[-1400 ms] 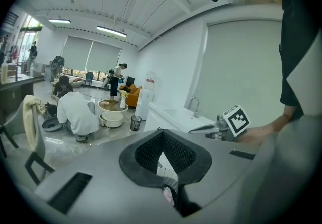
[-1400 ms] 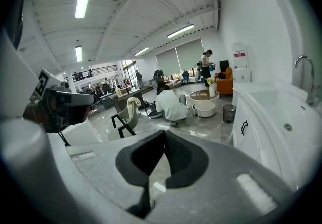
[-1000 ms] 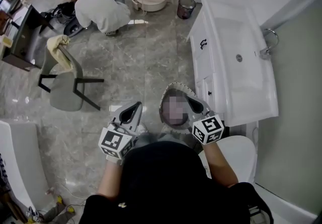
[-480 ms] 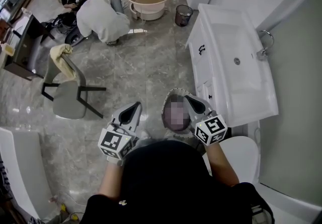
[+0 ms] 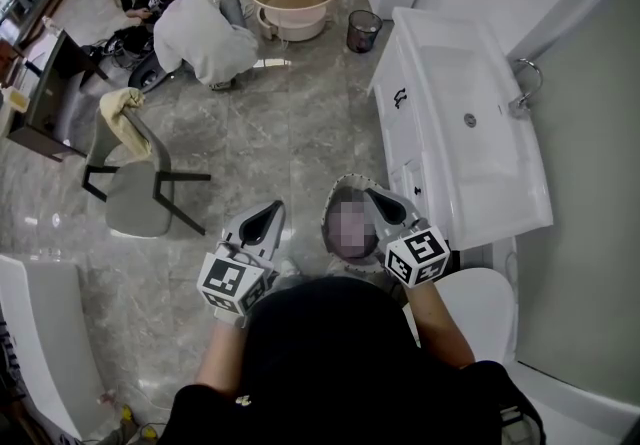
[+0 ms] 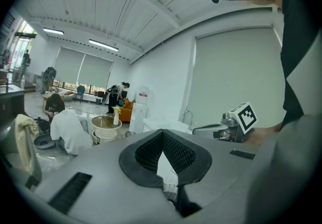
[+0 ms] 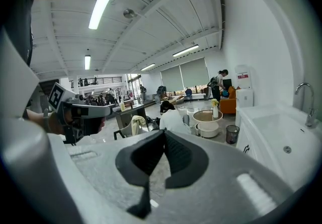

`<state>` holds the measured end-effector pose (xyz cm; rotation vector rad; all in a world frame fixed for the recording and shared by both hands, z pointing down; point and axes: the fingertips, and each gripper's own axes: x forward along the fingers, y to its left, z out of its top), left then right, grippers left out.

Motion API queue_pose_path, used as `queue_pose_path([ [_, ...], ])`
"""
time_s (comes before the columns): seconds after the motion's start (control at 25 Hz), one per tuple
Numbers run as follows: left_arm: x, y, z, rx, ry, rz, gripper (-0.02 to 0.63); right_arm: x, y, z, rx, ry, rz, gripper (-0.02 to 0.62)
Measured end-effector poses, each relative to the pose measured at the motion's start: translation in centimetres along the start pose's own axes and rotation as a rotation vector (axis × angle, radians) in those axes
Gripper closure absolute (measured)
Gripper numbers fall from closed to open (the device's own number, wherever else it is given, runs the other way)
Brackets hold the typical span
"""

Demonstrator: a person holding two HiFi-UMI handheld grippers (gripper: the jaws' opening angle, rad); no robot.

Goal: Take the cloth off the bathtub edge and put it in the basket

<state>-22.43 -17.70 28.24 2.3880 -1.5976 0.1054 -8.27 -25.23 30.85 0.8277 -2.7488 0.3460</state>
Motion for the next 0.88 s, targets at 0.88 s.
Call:
queue_pose_path([
  [0.88, 0.3, -0.4, -0.7, -0.012, 0.01, -0.002, 0.594, -0.2, -0.4, -1.2, 0.022, 0.01, -0.012, 0.598],
])
